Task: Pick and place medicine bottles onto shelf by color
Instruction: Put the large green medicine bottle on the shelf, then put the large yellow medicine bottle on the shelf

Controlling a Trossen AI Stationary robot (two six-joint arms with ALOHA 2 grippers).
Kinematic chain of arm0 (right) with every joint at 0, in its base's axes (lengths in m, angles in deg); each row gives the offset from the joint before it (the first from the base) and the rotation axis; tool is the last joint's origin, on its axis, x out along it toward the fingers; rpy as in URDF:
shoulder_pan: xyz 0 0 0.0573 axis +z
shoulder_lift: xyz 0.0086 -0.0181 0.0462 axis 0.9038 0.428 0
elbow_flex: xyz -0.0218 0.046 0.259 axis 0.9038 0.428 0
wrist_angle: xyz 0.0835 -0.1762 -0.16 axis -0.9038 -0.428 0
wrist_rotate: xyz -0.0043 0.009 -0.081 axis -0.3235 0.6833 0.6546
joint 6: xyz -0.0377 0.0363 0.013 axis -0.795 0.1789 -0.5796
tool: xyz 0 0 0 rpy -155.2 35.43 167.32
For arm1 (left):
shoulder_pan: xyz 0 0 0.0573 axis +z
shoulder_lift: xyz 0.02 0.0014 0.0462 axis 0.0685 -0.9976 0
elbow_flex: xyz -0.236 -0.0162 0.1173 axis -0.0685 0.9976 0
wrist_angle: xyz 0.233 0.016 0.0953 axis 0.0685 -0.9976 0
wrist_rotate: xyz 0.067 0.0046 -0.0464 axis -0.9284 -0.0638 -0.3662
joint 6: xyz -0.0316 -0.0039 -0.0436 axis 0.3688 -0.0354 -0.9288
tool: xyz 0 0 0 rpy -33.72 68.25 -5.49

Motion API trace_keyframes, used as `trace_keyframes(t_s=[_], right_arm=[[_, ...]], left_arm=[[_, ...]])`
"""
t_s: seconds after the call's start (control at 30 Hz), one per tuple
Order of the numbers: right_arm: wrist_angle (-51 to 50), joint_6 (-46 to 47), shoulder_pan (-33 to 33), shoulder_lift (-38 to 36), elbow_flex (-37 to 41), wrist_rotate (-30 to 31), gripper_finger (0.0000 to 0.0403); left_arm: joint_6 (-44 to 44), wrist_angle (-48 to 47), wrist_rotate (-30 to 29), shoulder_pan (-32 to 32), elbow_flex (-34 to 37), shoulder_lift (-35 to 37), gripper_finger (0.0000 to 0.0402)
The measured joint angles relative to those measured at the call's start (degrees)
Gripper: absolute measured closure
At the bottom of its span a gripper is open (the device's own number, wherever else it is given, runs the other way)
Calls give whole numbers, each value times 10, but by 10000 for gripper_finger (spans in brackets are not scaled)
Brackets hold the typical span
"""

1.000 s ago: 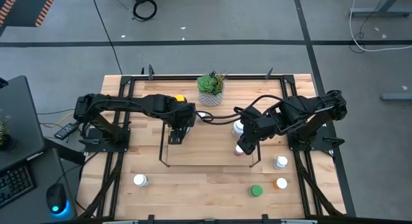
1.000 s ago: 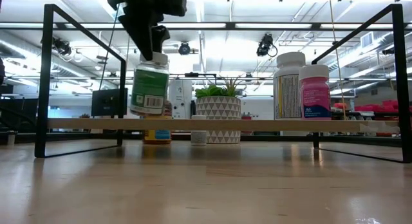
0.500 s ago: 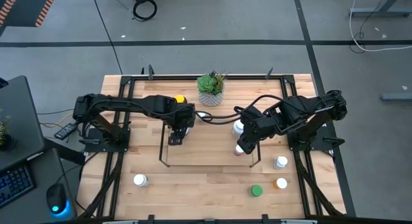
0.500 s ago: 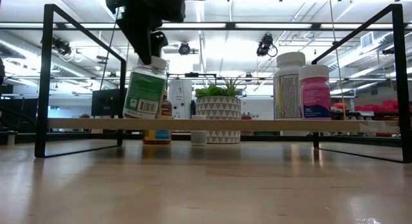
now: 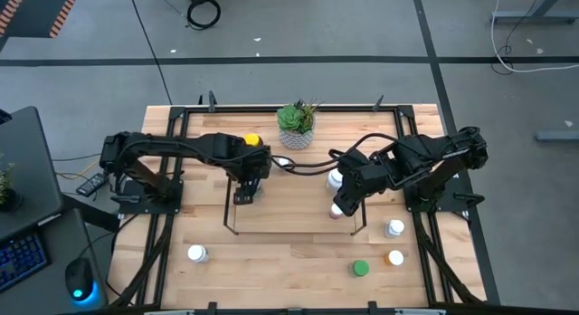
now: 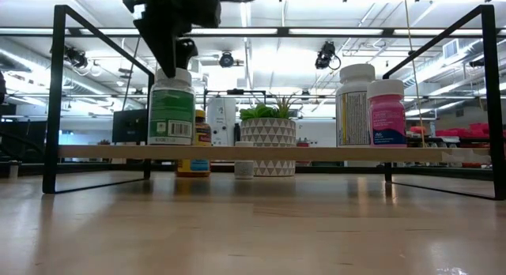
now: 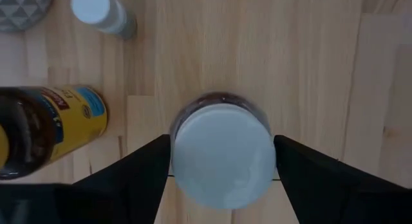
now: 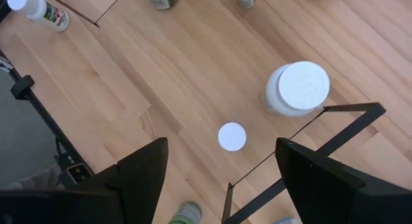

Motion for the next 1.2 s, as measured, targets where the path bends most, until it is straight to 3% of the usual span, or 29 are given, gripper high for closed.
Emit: trace_keyframes(t_s=[0.4,0.63,0.73,0.87,1.03,1.2], right_arm=[[0,0,0,0,0,15,108],[0,-2,0,0,0,15,108],[0,-7,0,0,0,13,108],[0,-7,0,0,0,11,108],[0,-12,-1,0,0,11,108],[0,-26,-8,0,0,3,108]], left_arm=[[0,-1,-11,12,-6,42,118],[0,-23,-20,56,-85,43,118],[-2,-26,-60,81,-106,43,118],[-86,-28,-121,127,-111,43,118],[-182,-37,-91,191,-111,33,118],[-195,-42,-73,228,-110,23,117]])
